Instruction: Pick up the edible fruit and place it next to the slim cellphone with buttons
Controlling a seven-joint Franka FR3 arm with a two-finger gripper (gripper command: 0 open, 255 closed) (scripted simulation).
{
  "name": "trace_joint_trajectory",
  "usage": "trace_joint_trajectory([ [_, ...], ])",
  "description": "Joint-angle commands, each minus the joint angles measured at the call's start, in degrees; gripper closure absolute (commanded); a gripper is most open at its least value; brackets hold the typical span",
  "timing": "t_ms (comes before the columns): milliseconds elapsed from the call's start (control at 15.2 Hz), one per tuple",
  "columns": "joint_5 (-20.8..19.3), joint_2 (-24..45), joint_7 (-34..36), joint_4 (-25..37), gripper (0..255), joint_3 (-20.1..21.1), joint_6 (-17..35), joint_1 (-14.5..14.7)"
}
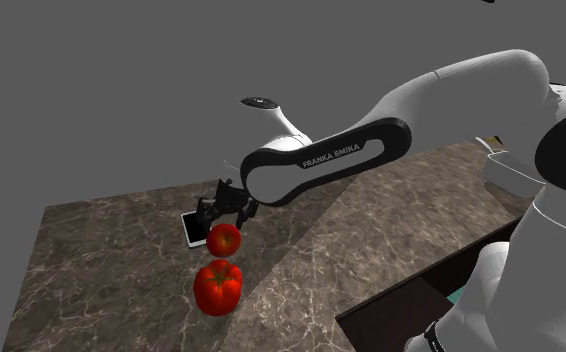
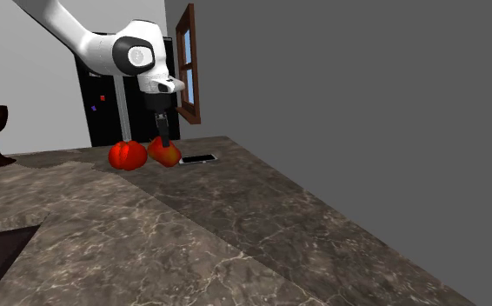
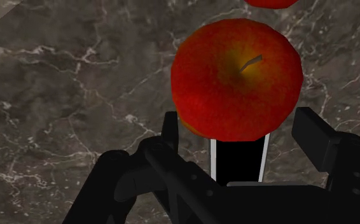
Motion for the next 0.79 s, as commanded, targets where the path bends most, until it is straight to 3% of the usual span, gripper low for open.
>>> trace_joint_trajectory([
  [0,0.0,0.0,0.0,0.0,255,0.0,0.0,0.0],
  [66,0.0,0.0,0.0,0.0,255,0.0,0.0,0.0],
  [132,0.0,0.0,0.0,0.0,0,0.0,0.0,0.0],
  [462,0.0,0.0,0.0,0.0,0,0.0,0.0,0.0],
  [726,0.8,-4.4,-0.6,1.9,0,-0.1,-6.3,-0.4],
])
